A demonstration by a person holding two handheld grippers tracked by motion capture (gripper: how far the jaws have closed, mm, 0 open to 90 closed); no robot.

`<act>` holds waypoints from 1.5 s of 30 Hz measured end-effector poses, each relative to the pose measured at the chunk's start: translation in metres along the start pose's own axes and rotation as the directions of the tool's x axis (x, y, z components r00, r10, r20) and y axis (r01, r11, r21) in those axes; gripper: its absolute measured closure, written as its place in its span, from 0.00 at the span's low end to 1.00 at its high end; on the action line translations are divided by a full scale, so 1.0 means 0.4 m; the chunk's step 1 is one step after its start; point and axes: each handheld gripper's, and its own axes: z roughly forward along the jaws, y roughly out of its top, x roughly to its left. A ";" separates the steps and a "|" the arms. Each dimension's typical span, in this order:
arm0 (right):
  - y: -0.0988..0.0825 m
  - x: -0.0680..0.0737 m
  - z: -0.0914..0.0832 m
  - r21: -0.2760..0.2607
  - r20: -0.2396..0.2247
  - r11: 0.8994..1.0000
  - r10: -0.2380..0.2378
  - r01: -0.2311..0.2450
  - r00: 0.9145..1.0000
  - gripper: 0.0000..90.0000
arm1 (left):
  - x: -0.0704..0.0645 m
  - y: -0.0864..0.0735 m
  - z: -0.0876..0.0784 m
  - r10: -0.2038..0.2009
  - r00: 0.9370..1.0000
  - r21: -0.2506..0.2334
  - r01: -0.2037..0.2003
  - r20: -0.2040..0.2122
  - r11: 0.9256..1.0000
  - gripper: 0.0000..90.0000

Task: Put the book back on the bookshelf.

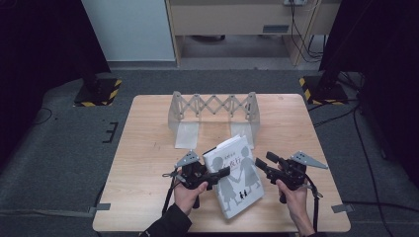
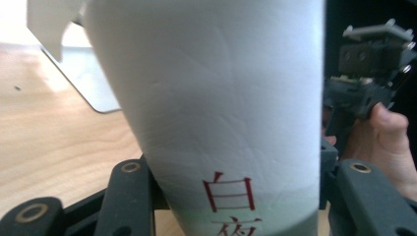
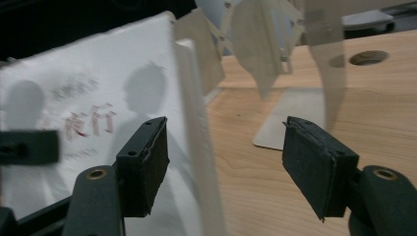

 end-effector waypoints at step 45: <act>-0.072 -0.107 0.023 0.335 0.315 0.937 -0.213 0.102 0.925 0.20 | -0.014 0.016 -0.094 0.230 0.969 -0.040 -0.234 -0.089 0.971 0.55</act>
